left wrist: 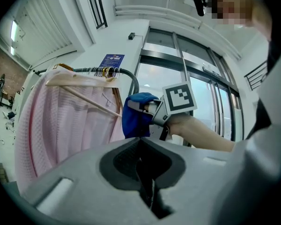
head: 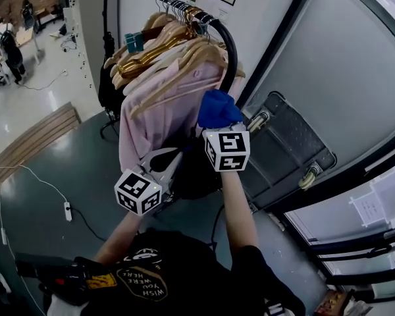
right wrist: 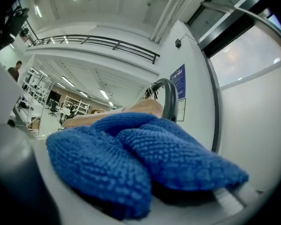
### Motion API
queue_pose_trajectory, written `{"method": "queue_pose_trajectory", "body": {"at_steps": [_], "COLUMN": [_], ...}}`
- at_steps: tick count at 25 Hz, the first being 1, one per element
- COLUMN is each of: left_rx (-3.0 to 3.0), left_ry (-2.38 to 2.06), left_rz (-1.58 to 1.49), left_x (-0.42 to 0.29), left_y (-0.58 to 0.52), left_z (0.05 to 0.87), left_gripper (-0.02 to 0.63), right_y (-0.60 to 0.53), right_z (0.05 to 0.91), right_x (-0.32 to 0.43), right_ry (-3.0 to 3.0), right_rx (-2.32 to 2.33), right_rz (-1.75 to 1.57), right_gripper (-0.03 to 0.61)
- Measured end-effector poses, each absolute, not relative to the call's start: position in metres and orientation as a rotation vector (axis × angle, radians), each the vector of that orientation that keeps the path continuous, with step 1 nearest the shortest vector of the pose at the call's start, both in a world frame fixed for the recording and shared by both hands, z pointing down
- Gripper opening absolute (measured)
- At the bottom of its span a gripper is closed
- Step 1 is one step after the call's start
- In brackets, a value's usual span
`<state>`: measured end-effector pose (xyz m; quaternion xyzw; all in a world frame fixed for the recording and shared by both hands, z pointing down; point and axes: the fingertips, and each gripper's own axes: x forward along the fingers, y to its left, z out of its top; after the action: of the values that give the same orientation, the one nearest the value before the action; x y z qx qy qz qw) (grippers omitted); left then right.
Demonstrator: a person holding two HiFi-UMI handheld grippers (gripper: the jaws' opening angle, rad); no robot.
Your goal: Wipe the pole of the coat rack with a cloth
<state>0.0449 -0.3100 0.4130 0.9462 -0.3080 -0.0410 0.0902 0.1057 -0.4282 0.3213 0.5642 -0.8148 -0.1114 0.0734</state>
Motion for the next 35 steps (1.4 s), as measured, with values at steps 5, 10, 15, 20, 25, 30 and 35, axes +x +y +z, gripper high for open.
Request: {"method": "queue_pose_trajectory", "body": {"at_steps": [5, 10, 15, 20, 25, 30, 35], "left_rx": [2.789, 2.772, 2.749, 2.743, 2.739, 2.759, 2.791], "left_ry": [-0.945, -0.97, -0.97, -0.901, -0.9, -0.858, -0.777], "left_rz": [-0.145, -0.154, -0.143, -0.141, -0.119, -0.096, -0.084], "left_x": [0.036, 0.026, 0.019, 0.03, 0.029, 0.041, 0.067], "left_y": [-0.308, -0.305, -0.304, -0.305, -0.31, -0.308, -0.298], "left_z": [0.417, 0.417, 0.42, 0.42, 0.422, 0.422, 0.423], "left_gripper": [0.002, 0.002, 0.002, 0.002, 0.002, 0.002, 0.002], "right_y": [-0.437, -0.456, -0.491, -0.499, -0.438, -0.429, -0.417], "right_z": [0.282, 0.205, 0.147, 0.132, 0.175, 0.304, 0.327], "right_x": [0.097, 0.083, 0.073, 0.081, 0.115, 0.089, 0.079], "right_ry": [-2.398, -2.282, -2.161, -2.326, -2.645, -2.632, -2.513], "right_rx": [1.675, 1.682, 1.532, 1.568, 1.77, 1.556, 1.522], "right_rz": [-0.437, -0.602, -0.643, -0.608, -0.547, -0.346, -0.418], "right_gripper": [0.009, 0.009, 0.009, 0.011, 0.009, 0.008, 0.011]}}
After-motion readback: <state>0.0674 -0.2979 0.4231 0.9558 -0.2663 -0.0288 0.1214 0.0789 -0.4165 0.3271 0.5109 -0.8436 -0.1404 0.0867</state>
